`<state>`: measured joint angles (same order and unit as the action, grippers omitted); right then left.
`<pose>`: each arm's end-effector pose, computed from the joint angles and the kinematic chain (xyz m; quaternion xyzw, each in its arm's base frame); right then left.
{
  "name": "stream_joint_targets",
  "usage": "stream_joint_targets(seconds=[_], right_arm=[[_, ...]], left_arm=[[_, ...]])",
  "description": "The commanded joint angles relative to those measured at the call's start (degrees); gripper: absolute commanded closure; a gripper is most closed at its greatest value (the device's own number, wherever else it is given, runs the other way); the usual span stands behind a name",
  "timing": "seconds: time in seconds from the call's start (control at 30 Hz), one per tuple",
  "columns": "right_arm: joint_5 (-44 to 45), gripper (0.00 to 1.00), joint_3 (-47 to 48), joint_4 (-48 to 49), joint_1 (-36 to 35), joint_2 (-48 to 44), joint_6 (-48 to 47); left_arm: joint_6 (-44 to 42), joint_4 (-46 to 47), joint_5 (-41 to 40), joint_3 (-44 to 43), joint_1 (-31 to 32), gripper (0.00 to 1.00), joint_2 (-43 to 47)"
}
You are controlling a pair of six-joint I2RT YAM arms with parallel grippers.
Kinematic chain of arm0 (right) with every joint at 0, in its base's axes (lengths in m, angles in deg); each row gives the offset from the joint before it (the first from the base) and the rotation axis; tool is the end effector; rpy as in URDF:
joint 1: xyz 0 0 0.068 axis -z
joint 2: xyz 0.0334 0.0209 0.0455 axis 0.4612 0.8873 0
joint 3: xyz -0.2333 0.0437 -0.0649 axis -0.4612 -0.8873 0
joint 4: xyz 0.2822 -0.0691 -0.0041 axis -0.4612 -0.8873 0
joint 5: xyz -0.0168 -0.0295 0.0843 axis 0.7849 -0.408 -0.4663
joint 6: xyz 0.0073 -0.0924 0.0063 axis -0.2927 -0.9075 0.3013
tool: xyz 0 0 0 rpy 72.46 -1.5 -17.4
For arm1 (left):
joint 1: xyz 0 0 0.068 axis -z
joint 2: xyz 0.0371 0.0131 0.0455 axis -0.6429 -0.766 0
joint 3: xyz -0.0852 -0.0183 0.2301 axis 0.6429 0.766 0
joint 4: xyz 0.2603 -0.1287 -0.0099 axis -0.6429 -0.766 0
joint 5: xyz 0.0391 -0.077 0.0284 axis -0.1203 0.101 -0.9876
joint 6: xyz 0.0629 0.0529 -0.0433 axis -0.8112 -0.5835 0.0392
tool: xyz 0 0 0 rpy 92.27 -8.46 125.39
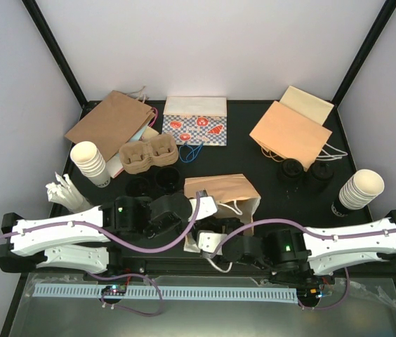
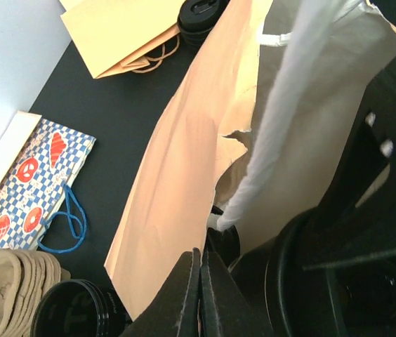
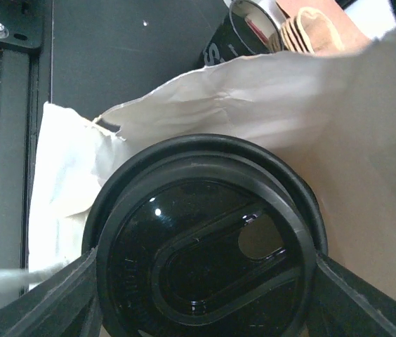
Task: Pack the takeout coffee
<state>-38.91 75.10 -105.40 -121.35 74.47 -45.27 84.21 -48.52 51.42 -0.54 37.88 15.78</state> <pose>0.0238 0.2884 0.2156 -0.6515 0.6041 0.0584 0.4552 0.0948 -0.2788 0.2911 0.5280 0.7225 -0.0846 0.4383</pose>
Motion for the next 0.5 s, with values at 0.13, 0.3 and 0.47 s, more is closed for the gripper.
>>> stream_joint_targets(seconds=[0.13, 0.3, 0.47], right_arm=[[2.6, 0.41, 1.9, -4.6, -0.7, -8.7, 5.6], [3.8, 0.40, 4.3, -5.5, -0.7, -9.4, 8.7], [12.3, 0.40, 7.2, -11.1, -0.7, -4.5, 10.8]], left_arm=[[3.7, -2.7, -4.0, 0.4, 0.3, 0.98, 0.3], [5.2, -3.0, -7.6, 0.3, 0.3, 0.98, 0.9], [4.9, -4.8, -9.4, 1.4, 0.3, 0.98, 3.0]])
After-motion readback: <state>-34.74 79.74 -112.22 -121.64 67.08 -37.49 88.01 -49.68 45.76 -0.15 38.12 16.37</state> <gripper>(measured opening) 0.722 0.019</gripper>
